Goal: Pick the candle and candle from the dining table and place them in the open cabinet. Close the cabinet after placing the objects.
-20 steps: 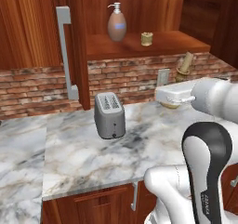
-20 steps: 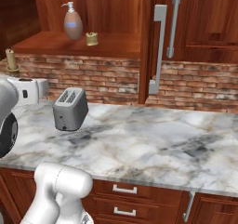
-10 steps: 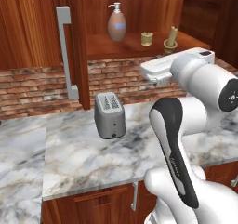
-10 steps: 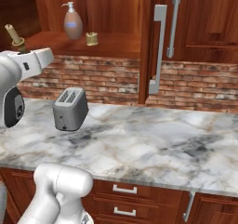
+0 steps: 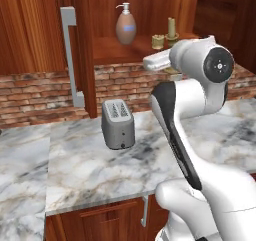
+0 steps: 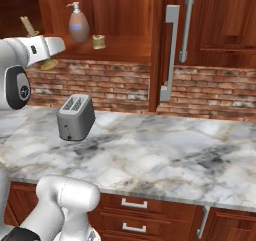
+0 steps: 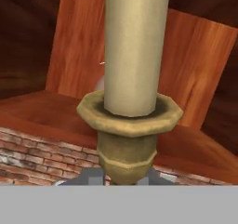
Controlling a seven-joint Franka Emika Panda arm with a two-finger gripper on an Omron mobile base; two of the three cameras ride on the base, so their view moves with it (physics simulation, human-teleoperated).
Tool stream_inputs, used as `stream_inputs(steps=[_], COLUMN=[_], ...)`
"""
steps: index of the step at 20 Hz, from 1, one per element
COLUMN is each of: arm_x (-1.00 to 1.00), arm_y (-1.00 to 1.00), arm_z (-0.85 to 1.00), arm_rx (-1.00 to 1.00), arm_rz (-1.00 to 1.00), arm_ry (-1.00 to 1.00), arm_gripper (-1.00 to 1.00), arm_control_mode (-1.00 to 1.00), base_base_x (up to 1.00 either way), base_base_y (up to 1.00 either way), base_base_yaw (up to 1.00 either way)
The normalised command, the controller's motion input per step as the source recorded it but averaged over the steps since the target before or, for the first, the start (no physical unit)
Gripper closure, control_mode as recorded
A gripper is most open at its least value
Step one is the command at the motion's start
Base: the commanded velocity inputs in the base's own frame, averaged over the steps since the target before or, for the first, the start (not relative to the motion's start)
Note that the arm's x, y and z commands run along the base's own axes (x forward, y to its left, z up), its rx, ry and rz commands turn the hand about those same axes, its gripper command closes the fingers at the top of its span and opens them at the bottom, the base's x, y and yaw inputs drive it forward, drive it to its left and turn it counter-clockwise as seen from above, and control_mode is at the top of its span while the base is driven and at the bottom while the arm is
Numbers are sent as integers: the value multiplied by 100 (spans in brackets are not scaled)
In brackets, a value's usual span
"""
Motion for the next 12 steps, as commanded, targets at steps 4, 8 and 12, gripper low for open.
stream_inputs(steps=[4, 8, 12], arm_x=[27, 0, 9], arm_y=[3, 0, 0], arm_z=[0, -16, -21], arm_rx=[15, 19, 8], arm_rz=[-9, -3, 0], arm_ry=[10, -4, -11], arm_gripper=[100, 100, 100], arm_control_mode=[-100, -100, -100], base_base_x=[0, 0, 0], base_base_y=[0, 0, 0], base_base_yaw=[0, 0, 0])
